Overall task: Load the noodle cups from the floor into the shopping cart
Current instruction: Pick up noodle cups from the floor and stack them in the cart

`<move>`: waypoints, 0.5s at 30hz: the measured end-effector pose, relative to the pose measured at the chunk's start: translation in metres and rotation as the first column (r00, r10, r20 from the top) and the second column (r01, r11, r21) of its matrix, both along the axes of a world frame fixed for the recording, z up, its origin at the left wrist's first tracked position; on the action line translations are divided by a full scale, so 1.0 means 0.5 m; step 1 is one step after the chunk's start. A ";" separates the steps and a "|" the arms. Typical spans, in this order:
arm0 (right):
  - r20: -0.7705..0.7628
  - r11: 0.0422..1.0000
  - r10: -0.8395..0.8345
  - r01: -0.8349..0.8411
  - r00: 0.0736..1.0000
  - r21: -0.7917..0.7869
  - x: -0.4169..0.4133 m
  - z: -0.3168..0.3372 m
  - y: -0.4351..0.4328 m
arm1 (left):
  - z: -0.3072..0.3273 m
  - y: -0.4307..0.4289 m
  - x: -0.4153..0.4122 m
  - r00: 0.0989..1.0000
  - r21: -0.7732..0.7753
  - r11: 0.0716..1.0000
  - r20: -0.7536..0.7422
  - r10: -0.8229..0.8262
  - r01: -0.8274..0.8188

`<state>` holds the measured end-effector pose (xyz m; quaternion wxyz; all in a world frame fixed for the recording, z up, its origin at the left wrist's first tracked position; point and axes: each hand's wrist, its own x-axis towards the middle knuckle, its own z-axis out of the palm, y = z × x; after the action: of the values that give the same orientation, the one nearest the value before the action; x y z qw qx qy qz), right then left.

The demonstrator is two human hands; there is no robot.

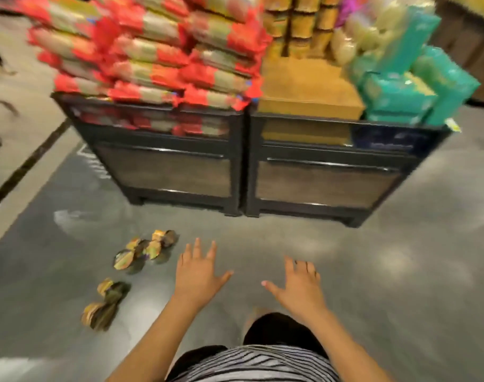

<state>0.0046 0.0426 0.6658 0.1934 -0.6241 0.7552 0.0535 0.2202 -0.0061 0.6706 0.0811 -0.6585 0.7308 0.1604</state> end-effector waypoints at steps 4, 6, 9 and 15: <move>0.027 0.986 0.165 -0.166 0.986 0.033 0.068 0.003 -0.105 | -0.042 -0.021 0.096 0.982 0.040 0.982 -0.027 0.188 -0.186; 0.038 0.969 0.241 -0.243 0.970 0.055 0.105 0.002 -0.159 | -0.057 -0.041 0.136 0.964 0.060 0.963 -0.028 0.263 -0.261; 0.031 0.933 0.346 -0.347 0.938 0.092 0.163 -0.006 -0.258 | -0.076 -0.091 0.193 0.931 0.090 0.929 -0.032 0.364 -0.360; 0.007 0.838 0.534 -0.530 0.846 0.130 0.293 -0.033 -0.514 | -0.111 -0.277 0.309 0.827 0.121 0.828 -0.076 0.558 -0.548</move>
<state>0.1510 -0.2143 0.6491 0.1989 -0.7947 0.5501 0.1620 0.3748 -0.1447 0.6152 0.0224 -0.8277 0.5038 0.2463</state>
